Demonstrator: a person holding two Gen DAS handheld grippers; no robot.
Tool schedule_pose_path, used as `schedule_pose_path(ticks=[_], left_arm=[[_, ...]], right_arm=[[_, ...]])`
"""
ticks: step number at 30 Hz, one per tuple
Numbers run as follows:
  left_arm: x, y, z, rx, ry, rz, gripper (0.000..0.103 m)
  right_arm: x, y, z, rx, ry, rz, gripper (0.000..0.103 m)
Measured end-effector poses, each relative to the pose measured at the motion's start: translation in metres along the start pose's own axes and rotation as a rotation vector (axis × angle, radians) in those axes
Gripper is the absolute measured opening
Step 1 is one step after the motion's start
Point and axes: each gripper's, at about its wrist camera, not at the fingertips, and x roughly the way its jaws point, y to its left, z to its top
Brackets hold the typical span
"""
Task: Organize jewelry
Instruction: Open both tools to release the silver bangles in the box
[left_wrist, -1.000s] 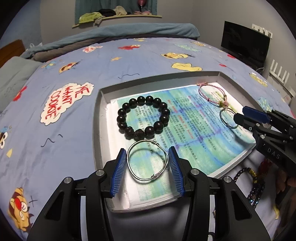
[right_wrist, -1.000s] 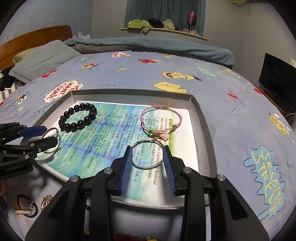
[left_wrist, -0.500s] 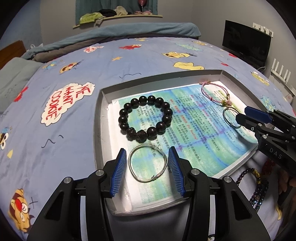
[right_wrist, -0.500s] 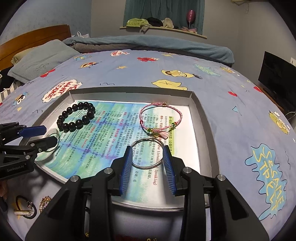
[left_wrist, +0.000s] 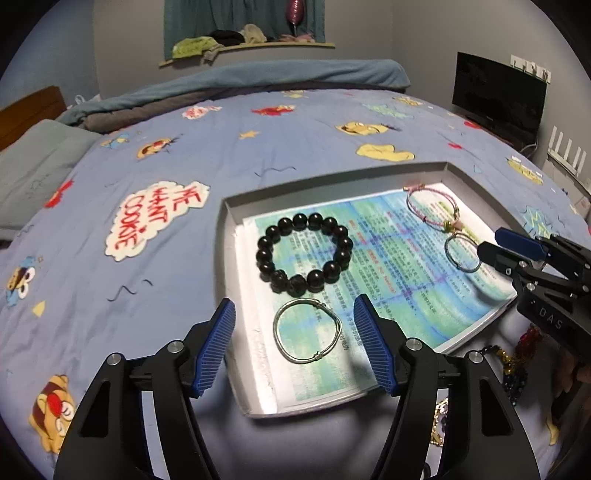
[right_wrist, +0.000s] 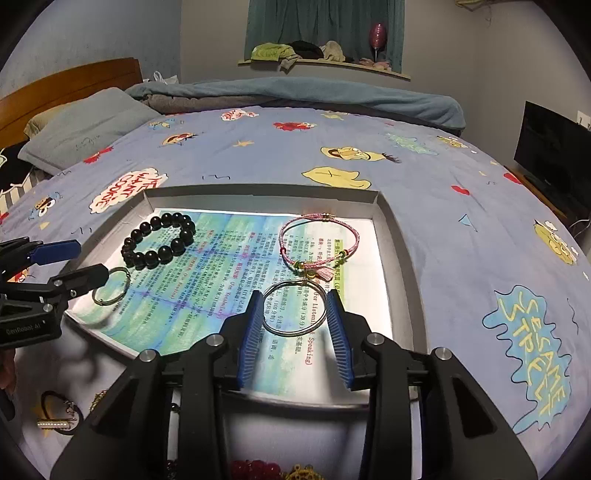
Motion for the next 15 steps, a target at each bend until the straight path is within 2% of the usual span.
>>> schedule_pose_path(ticks=[3, 8, 10, 15], left_arm=[[-0.007, 0.000, 0.001, -0.005, -0.010, 0.015, 0.077], [-0.018, 0.000, 0.001, -0.010, -0.018, 0.043, 0.080], [-0.022, 0.001, 0.000, -0.012, -0.022, 0.050, 0.081], [-0.035, 0.001, -0.003, -0.017, -0.038, 0.063, 0.085]], right_arm=[[-0.008, -0.001, 0.000, 0.008, -0.011, 0.006, 0.050], [-0.022, -0.001, 0.001, 0.014, -0.032, 0.006, 0.052], [-0.026, -0.002, 0.001, 0.018, -0.038, 0.004, 0.059], [-0.041, -0.003, -0.001, 0.021, -0.057, 0.002, 0.069]])
